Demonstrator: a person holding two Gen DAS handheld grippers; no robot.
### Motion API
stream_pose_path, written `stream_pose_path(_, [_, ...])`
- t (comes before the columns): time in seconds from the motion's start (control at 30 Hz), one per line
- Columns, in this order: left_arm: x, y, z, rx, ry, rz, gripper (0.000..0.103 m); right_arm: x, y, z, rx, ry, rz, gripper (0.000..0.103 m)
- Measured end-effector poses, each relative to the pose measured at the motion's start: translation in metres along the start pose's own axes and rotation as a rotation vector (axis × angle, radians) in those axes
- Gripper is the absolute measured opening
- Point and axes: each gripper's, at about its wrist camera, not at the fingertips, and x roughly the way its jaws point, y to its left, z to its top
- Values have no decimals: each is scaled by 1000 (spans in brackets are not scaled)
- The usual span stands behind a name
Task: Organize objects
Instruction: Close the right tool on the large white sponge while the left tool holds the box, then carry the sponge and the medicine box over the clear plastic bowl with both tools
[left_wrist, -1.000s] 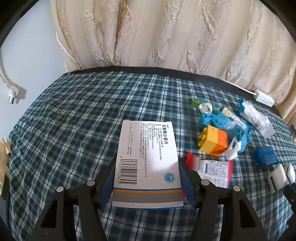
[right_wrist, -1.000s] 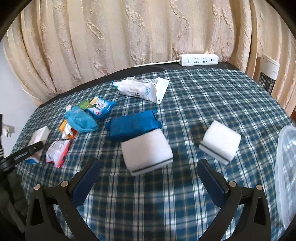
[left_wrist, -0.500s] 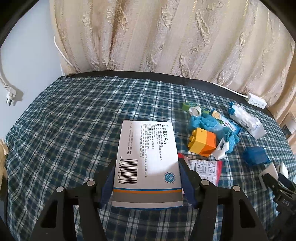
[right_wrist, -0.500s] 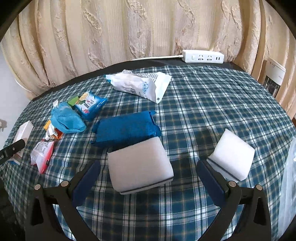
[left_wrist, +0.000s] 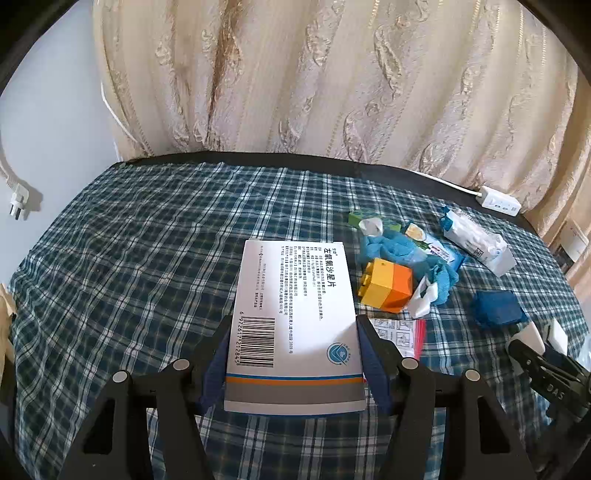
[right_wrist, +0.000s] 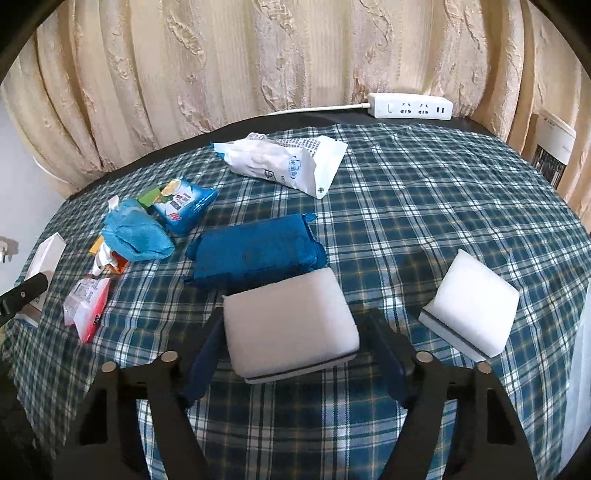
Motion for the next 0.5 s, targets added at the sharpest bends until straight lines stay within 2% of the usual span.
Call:
stream_pose_path(0.13, [-3, -2, -1, 9, -10, -8, 66, -3, 1, -3, -3, -3, 10, 66])
stream_pose_path(0.5, [-9, -8, -3, 25, -32, -29, 66, -39, -4, -14, 39, -61, 26, 66])
